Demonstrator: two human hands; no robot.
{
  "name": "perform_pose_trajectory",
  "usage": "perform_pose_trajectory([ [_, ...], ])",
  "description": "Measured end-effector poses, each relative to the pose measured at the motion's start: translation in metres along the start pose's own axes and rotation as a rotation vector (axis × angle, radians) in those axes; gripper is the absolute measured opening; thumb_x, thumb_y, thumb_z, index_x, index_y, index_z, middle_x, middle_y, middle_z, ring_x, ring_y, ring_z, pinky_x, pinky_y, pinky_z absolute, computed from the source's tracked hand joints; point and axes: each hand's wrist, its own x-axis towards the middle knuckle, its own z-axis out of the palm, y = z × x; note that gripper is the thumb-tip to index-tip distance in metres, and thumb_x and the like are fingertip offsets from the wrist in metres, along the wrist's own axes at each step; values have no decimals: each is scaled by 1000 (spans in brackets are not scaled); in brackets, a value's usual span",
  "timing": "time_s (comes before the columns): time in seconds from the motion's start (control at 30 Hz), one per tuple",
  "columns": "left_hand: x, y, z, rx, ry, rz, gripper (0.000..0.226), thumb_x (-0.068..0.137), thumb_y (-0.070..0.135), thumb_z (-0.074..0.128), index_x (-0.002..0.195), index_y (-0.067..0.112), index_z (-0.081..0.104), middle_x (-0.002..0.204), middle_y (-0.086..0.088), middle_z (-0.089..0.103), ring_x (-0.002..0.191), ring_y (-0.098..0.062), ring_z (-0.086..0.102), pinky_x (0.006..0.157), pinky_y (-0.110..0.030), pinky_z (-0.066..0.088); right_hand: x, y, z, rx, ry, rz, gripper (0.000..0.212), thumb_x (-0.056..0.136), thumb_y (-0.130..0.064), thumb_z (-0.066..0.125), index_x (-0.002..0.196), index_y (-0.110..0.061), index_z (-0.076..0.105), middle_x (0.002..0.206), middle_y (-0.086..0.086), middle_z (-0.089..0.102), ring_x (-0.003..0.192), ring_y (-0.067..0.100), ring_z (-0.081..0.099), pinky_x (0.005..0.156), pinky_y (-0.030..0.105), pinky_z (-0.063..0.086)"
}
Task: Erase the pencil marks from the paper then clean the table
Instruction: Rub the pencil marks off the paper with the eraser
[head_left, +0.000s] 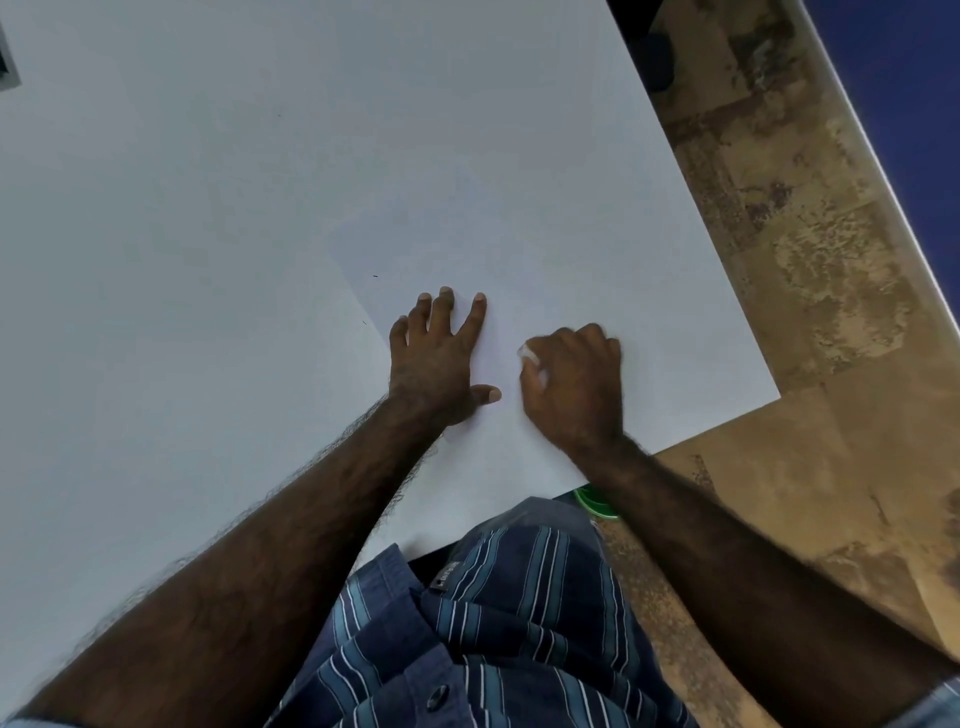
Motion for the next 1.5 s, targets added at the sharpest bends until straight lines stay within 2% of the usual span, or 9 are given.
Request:
perform_pose_trajectory([
  [0.13,-1,-1,2,-1,10,5,121,77,79,67,164,32,-4,171,-13,0,157,-38,2,124,-54,12,-20,-6,6,64,-61,-137,18,95,-26,66,105,-16,77,95,3,74,92,29,61,80,44,46],
  [0.33,-2,1,-1,12,9,-2,120,78,73,70,164,32,-4,171,-12,-1,157,-38,2,124,-53,12,5,18,1,16,109,122,14,96,-24,65,97,-16,77,86,2,72,87,28,59,74,41,43],
  [0.53,-1,1,0,12,-3,-1,121,78,74,70,164,32,-5,171,-12,-2,157,-38,1,124,-53,12,-9,11,6,-3,12,-128,17,96,-27,64,102,-15,76,90,3,73,88,27,60,77,40,42],
  [0.7,-1,1,-1,15,5,5,120,79,73,69,164,31,-5,171,-13,-1,157,-38,2,124,-53,12,17,31,-4,3,137,98,9,93,-21,67,91,-16,74,83,2,69,85,28,57,74,42,41],
  [0.9,0,0,0,3,-19,2,121,80,75,67,163,32,-9,172,-11,-6,158,-37,-2,125,-53,9,-5,7,0,10,-52,-249,19,96,-28,64,104,-16,77,94,3,74,91,27,62,79,42,45],
  [1.03,-1,0,-1,-2,-9,11,120,80,72,69,163,31,-7,171,-12,-4,157,-38,-1,125,-53,9,20,28,-3,-28,89,5,11,92,-22,66,94,-16,75,84,2,70,85,29,58,73,42,39],
  [1.1,-1,0,0,-8,-9,11,120,80,72,69,163,31,-7,171,-12,-4,157,-38,-1,125,-53,9,21,25,-3,-16,125,45,11,92,-21,65,92,-15,74,82,3,69,83,29,57,72,42,40],
  [1.3,-1,-1,2,-1,-9,9,120,80,75,67,163,32,-9,171,-12,-5,157,-38,-1,125,-53,9,-5,4,-2,-34,-6,-306,17,95,-25,65,99,-14,77,89,4,71,86,29,61,76,43,42],
  [1.5,-2,0,-1,-6,-2,15,120,80,72,70,164,31,-6,171,-12,-3,157,-38,0,124,-54,10,35,25,-7,-83,90,40,15,89,-25,63,90,-16,75,81,2,68,84,30,56,73,42,38],
])
